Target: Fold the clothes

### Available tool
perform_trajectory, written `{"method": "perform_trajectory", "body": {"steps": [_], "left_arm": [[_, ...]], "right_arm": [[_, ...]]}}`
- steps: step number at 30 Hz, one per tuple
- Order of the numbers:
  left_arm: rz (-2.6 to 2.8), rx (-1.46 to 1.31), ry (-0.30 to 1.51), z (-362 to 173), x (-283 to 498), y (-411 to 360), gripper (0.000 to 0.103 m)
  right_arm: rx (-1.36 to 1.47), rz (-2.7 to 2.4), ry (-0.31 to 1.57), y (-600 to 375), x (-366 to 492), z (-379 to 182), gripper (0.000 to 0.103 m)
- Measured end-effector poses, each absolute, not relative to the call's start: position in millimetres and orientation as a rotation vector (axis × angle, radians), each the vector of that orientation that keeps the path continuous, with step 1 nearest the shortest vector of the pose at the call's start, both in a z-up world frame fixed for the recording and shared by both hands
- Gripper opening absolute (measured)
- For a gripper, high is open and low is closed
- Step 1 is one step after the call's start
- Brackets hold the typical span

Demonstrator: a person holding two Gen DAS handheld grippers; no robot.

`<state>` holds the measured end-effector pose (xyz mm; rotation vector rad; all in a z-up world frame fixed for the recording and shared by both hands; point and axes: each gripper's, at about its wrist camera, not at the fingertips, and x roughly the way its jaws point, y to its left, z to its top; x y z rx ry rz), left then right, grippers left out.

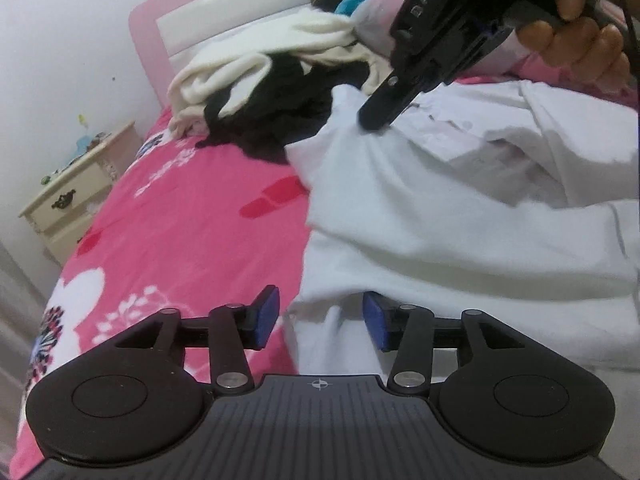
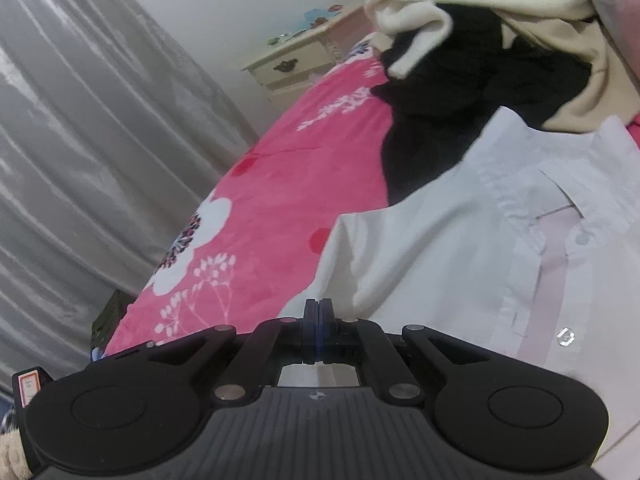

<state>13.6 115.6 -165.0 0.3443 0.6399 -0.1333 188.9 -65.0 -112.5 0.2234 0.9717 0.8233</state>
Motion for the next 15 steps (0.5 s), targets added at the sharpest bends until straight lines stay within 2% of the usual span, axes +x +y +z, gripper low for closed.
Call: {"method": "perform_trajectory", "body": {"steps": [1,2,3,6,15], "left_arm": [[-0.135,0.315,0.630,-164,15,116,0.026],[-0.124,0.275,0.629,-163,17,120,0.011],[-0.113,0.235,0.627,-162,18,123,0.007],[-0.089,0.157,0.615,-158,16,132,0.003],[-0.047,0.112,0.629,-160,2,144,0.002]], "right_arm": [[0.210,0.821,0.963,-63,188,-112,0.000],[0.199,0.816,0.956,-62,187,-112,0.000],[0.190,0.801,0.950,-62,187,-112,0.000],[0.184,0.747,0.939,-68,188,-114,0.000],[0.225,0.604,0.957,-100,204,-127,0.000]]}}
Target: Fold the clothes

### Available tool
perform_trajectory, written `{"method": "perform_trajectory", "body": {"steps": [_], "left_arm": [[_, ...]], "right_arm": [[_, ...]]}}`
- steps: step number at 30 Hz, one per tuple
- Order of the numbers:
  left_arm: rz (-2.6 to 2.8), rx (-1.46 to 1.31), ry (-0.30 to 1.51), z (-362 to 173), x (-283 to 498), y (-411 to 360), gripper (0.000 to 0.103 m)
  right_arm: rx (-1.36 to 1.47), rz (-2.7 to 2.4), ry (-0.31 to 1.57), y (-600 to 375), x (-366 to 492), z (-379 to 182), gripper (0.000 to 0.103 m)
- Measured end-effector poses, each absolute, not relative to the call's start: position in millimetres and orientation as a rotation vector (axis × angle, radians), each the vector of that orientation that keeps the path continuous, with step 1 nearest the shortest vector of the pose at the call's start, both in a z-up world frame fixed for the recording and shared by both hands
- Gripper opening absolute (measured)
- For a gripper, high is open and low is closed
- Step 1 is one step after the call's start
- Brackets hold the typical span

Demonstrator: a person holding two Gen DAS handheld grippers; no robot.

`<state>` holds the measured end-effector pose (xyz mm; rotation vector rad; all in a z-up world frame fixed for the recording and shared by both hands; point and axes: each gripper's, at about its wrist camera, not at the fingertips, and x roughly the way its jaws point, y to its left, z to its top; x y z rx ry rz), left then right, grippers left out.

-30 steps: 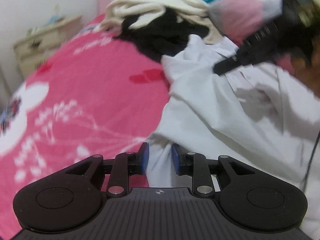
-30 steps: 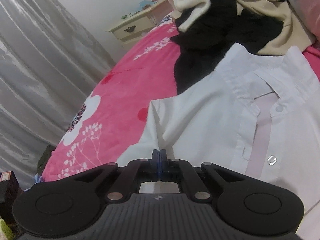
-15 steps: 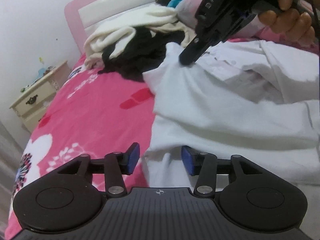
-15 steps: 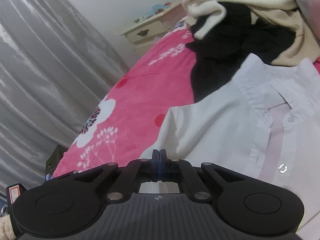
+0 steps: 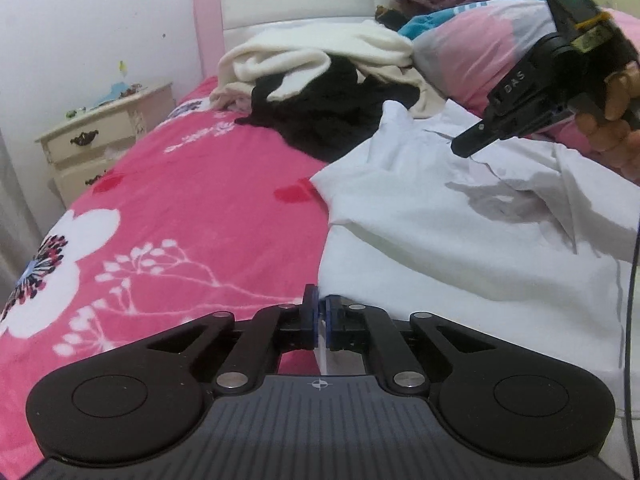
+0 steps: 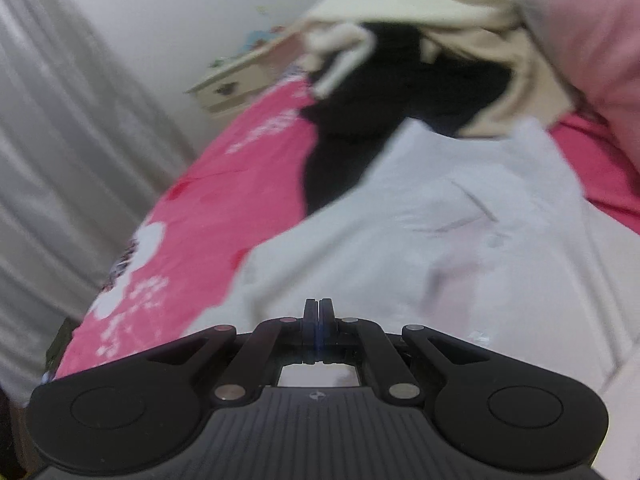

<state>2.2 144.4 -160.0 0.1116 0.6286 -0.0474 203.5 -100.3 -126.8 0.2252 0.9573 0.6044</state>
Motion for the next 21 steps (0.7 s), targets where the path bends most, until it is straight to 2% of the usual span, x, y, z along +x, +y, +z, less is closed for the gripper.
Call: {"method": "perform_trajectory", "body": {"steps": [4,6,8,12,14,15,16,17,21], "left_arm": [[-0.049,0.131,0.615,-160,0,140,0.002],[-0.046,0.132,0.612,-161,0,140,0.002],[-0.046,0.136,0.607,-161,-1,140,0.002],[-0.049,0.143,0.590,-161,-4,138,0.002],[-0.052,0.141,0.585,-161,-5,138,0.002],[-0.053,0.136,0.587,-161,-5,139,0.002],[-0.054,0.131,0.589,-161,-5,140,0.002],[-0.055,0.125,0.592,-162,-5,142,0.001],[-0.061,0.101,0.608,-164,-8,147,0.001]], "right_arm": [[0.201,0.663,0.964,-81,217,-117,0.003],[0.130,0.719,0.956,-56,220,-108,0.013],[0.018,0.778,0.950,-25,222,-102,0.041],[-0.232,0.844,0.953,36,222,-108,0.043],[-0.330,0.870,0.958,59,221,-116,0.042],[-0.384,0.895,0.962,69,220,-122,0.038],[-0.449,0.920,0.957,76,217,-128,0.017],[-0.501,0.917,0.938,80,215,-132,0.000],[-0.486,0.823,0.869,69,224,-138,0.000]]}}
